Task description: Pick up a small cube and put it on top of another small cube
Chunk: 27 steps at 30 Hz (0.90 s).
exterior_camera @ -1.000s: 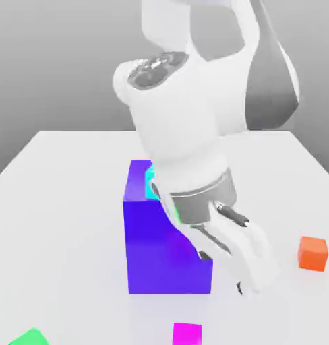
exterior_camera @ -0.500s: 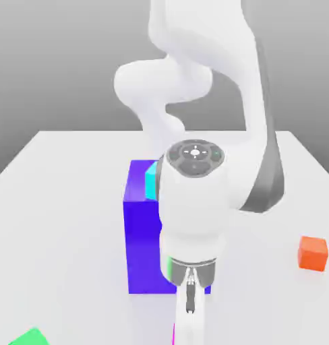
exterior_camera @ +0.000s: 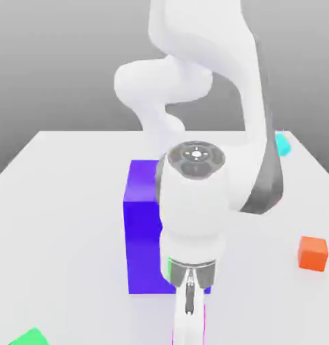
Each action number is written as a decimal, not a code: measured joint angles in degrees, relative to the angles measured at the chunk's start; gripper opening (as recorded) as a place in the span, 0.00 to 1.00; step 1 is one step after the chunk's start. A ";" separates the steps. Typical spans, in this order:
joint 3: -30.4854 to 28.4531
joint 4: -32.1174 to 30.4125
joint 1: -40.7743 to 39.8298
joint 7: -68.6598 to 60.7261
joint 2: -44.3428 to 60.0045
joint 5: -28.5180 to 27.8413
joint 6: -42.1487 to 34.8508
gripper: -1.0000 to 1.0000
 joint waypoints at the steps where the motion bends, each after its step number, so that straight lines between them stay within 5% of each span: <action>1: -0.30 0.48 -0.75 -0.47 0.13 0.21 -0.70 0.00; 20: -8.02 10.02 -14.90 -8.80 1.33 2.11 -9.97 0.00; 24: -6.17 11.29 -18.12 -11.57 6.13 5.22 -6.19 0.00; 25: -5.19 11.49 -18.95 -12.40 7.94 6.41 -4.67 1.00; 27: -5.19 11.49 -18.95 -12.40 7.94 6.41 -4.67 1.00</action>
